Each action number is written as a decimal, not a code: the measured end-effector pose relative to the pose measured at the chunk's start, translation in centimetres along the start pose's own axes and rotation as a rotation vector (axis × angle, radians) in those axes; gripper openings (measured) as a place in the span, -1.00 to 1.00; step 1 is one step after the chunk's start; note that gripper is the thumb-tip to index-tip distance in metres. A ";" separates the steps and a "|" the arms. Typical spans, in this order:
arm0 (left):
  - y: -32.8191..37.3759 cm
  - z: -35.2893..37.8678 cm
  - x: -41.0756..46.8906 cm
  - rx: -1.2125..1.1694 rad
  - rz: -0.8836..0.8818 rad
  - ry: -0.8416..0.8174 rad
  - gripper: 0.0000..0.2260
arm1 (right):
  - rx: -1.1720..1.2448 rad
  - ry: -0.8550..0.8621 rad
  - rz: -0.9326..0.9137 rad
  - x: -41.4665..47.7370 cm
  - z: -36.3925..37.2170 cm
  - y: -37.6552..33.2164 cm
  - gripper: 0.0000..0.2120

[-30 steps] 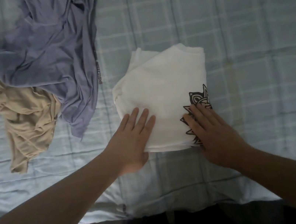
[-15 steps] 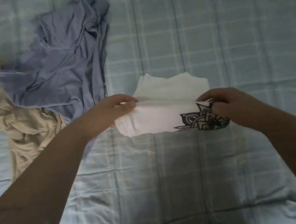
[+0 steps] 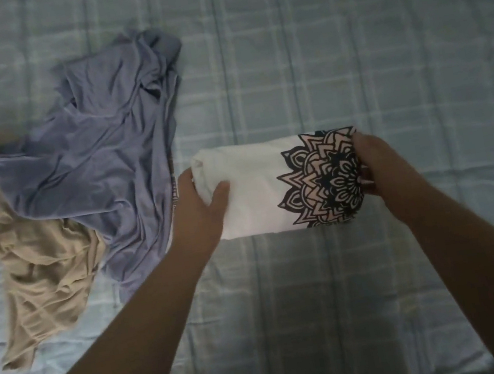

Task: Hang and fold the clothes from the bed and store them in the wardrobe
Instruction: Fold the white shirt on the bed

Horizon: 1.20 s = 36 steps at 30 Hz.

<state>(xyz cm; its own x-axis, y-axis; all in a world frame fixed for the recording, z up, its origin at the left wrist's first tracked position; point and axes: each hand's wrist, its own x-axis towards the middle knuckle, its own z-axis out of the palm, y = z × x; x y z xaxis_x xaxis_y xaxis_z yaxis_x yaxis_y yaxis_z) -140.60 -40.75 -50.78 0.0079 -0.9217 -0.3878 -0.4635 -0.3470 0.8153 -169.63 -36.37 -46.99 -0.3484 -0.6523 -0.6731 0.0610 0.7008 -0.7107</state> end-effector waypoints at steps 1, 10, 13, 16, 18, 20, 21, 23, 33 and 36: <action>0.1 0.7 -0.3 0.049 0.019 0.049 -0.45 | -0.113 0.094 -0.116 -0.9 0.6 0.9 -0.65; -1.0 2.5 -0.8 0.374 -0.024 0.198 -0.53 | -0.623 0.415 -0.123 -1.0 4.0 6.6 -0.52; -0.8 2.5 -0.9 0.423 -0.088 0.218 -0.41 | -0.539 0.414 -0.105 -0.6 4.3 6.6 -0.59; -0.4 2.3 -1.1 0.633 -0.289 0.171 -0.34 | -0.409 0.426 -0.131 -0.6 4.0 6.8 -0.56; -0.2 2.1 -1.1 0.547 -0.373 0.097 -0.36 | -0.430 0.385 -0.131 -0.7 3.8 6.8 -0.48; -0.1 1.7 -1.1 0.422 -0.324 0.042 -0.41 | -0.461 0.329 -0.114 -0.4 3.7 6.7 -0.46; 0.1 1.4 -1.2 0.310 -0.319 0.034 -0.40 | -0.438 0.308 -0.104 -0.4 3.6 6.5 -0.48; 0.8 0.9 -1.5 0.067 -0.347 0.039 -0.41 | -0.296 0.271 -0.106 -0.5 3.5 6.1 -0.60; 4.1 -2.4 -8.3 -0.476 -0.478 0.020 -0.69 | 0.076 -0.066 0.054 -5.2 -0.1 2.3 -0.61; 6.0 -4.6 -12.1 -0.577 -0.425 0.004 -0.59 | 0.174 -0.109 0.015 -9.4 -1.1 0.5 -0.63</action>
<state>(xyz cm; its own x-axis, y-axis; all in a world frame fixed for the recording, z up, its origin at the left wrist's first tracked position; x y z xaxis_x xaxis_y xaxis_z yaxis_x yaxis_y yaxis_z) -139.45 -32.45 -39.17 0.0870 -0.6868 -0.7216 0.1231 -0.7114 0.6919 -167.35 -29.59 -40.80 -0.2434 -0.6765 -0.6950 0.2294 0.6561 -0.7190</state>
